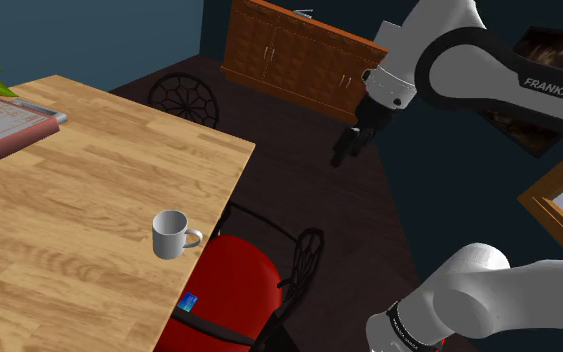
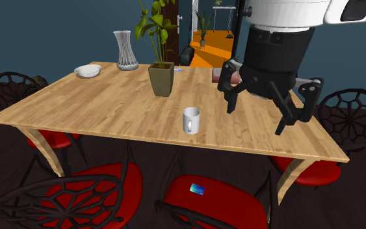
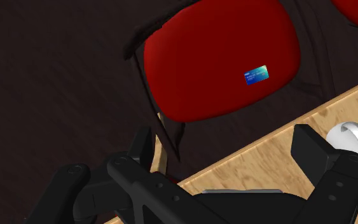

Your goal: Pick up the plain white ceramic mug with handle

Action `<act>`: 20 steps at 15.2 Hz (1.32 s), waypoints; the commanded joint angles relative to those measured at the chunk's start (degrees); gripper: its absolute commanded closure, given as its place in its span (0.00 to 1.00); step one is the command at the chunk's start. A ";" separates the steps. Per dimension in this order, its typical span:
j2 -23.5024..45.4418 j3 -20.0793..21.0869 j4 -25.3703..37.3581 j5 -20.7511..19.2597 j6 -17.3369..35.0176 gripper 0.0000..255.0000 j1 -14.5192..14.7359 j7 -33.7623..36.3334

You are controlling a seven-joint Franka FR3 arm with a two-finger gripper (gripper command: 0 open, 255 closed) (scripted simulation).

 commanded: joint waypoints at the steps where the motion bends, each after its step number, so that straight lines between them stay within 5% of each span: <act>1: 2.63 2.42 -0.04 0.90 2.87 0.00 0.61 2.32; 11: 17.95 13.28 4.55 0.92 14.12 0.00 2.05 13.36; 20: 36.54 21.54 14.65 -7.61 21.02 0.00 3.26 26.41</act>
